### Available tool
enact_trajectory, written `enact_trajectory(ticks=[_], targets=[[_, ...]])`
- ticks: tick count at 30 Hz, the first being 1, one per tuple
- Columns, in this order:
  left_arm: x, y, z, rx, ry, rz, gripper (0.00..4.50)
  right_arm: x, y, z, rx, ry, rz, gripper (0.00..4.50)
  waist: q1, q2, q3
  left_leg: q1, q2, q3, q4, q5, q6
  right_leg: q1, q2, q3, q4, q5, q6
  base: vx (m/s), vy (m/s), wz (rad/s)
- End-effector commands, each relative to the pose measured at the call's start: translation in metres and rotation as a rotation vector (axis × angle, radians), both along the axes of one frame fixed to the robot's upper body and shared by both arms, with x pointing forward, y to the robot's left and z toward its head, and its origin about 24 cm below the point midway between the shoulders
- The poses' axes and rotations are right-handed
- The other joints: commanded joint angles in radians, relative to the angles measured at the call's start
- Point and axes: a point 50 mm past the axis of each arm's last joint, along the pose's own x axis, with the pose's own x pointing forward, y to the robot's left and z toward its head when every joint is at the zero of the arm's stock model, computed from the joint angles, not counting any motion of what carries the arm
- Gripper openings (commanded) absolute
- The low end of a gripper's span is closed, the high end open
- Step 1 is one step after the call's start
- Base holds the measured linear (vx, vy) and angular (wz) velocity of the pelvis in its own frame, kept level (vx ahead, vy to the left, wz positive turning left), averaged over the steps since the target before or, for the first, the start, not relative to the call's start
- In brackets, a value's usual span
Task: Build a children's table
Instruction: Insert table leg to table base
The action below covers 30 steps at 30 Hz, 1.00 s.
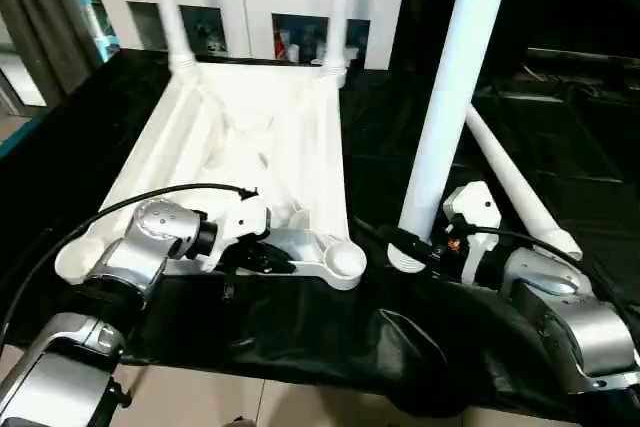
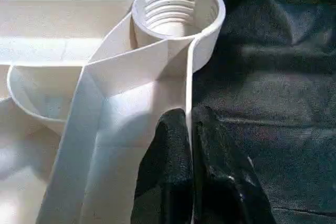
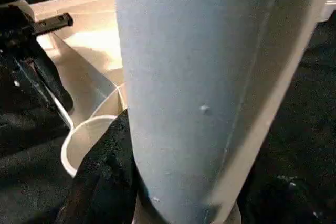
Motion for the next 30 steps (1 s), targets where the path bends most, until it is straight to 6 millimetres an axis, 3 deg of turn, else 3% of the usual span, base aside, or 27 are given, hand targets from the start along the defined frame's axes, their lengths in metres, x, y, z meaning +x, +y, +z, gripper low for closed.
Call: enact_trajectory(ticks=[1,4,5,7,9,11,13,16,19,20,21,23,30], targets=[[0.0,0.006,-0.002,0.062,-0.002,-0.002,0.0,0.005,-0.002,0.006,0.034,-0.008,-0.018,1.92,0.004,0.009,-0.069,0.002,0.039,-0.014,-0.07,-0.163,0.029,0.066,-0.093,0.062,-0.072,-0.252,-0.152,0.0,0.0,0.0],[0.002,0.007,-0.005,0.113,-0.045,0.027,0.0,0.008,-0.004,0.007,0.047,-0.006,-0.031,1.92,0.004,0.01,-0.067,0.005,0.041,-0.015,-0.071,-0.172,0.024,0.063,-0.093,0.061,-0.076,-0.288,-0.139,0.0,0.0,0.0],[0.01,0.0,-0.003,0.086,-0.101,0.1,0.0,0.012,-0.006,0.008,0.06,-0.008,-0.052,1.92,0.004,0.004,-0.066,0.005,0.039,-0.013,-0.07,-0.18,0.023,0.062,-0.092,0.061,-0.077,-0.299,-0.138,0.0,0.0,0.0],[0.017,-0.005,0.001,0.061,-0.134,0.16,0.0,0.014,-0.007,0.01,0.067,-0.012,-0.069,1.92,0.007,0.008,-0.067,0.012,0.038,-0.011,-0.067,-0.19,0.02,0.058,-0.092,0.06,-0.083,-0.332,-0.137,0.0,0.0,0.0],[0.023,-0.015,0.006,0.013,-0.13,0.213,0.0,0.019,-0.007,0.012,0.086,-0.02,-0.09,1.92,0.008,0.008,-0.066,0.006,0.039,-0.013,-0.07,-0.18,0.021,0.061,-0.091,0.059,-0.08,-0.327,-0.133,0.0,0.0,0.0],[0.025,-0.022,0.009,-0.027,-0.116,0.228,0.0,0.022,-0.006,0.014,0.108,-0.022,-0.106,1.92,0.004,0.003,-0.065,-0.001,0.032,-0.015,-0.068,-0.183,0.022,0.067,-0.094,0.053,-0.091,-0.403,-0.1,0.0,0.0,0.0],[0.026,-0.027,0.012,-0.052,-0.113,0.222,0.0,0.025,-0.004,0.015,0.115,-0.023,-0.108,1.92,0.007,0.009,-0.067,0.0,0.029,-0.015,-0.066,-0.169,0.027,0.063,-0.094,0.053,-0.096,-0.419,-0.082,0.0,0.0,0.0],[0.026,-0.032,0.011,-0.045,-0.132,0.212,0.0,0.029,0.002,0.014,0.122,-0.024,-0.098,1.92,0.007,0.009,-0.071,0.0,0.031,-0.014,-0.065,-0.151,0.033,0.061,-0.09,0.054,-0.091,-0.372,-0.095,0.0,0.0,0.0],[0.024,-0.033,0.008,-0.032,-0.13,0.191,0.0,0.034,0.006,0.015,0.148,-0.022,-0.099,1.92,0.01,0.009,-0.075,-0.001,0.037,-0.016,-0.065,-0.127,0.039,0.062,-0.09,0.057,-0.074,-0.261,-0.139,0.0,0.0,0.0],[0.024,-0.033,0.008,-0.032,-0.13,0.191,0.29,0.034,0.006,0.015,0.148,-0.022,-0.099,1.92,0.011,0.012,-0.076,0.0,0.039,-0.016,-0.065,-0.123,0.04,0.061,-0.09,0.058,-0.071,-0.24,-0.147,0.0,0.0,0.0],[0.023,-0.034,0.008,-0.041,-0.104,0.192,0.46,0.036,0.006,0.016,0.161,-0.019,-0.103,1.92,0.011,0.008,-0.075,-0.001,0.04,-0.016,-0.066,-0.119,0.041,0.062,-0.09,0.059,-0.067,-0.212,-0.159,0.0,0.0,0.0],[0.022,-0.035,0.009,-0.046,-0.105,0.2,0.57,0.038,0.006,0.015,0.165,-0.016,-0.106,1.92,0.011,0.006,-0.075,0.0,0.04,-0.015,-0.066,-0.121,0.041,0.062,-0.093,0.059,-0.064,-0.209,-0.17,0.0,0.0,0.0],[0.022,-0.025,0.004,0.0,-0.111,0.228,0.7,0.039,0.01,0.013,0.171,-0.007,-0.091,1.92,0.013,0.001,-0.07,-0.003,0.036,-0.013,-0.067,-0.129,0.044,0.063,-0.094,0.058,-0.074,-0.285,-0.134,0.0,0.0,0.0]])
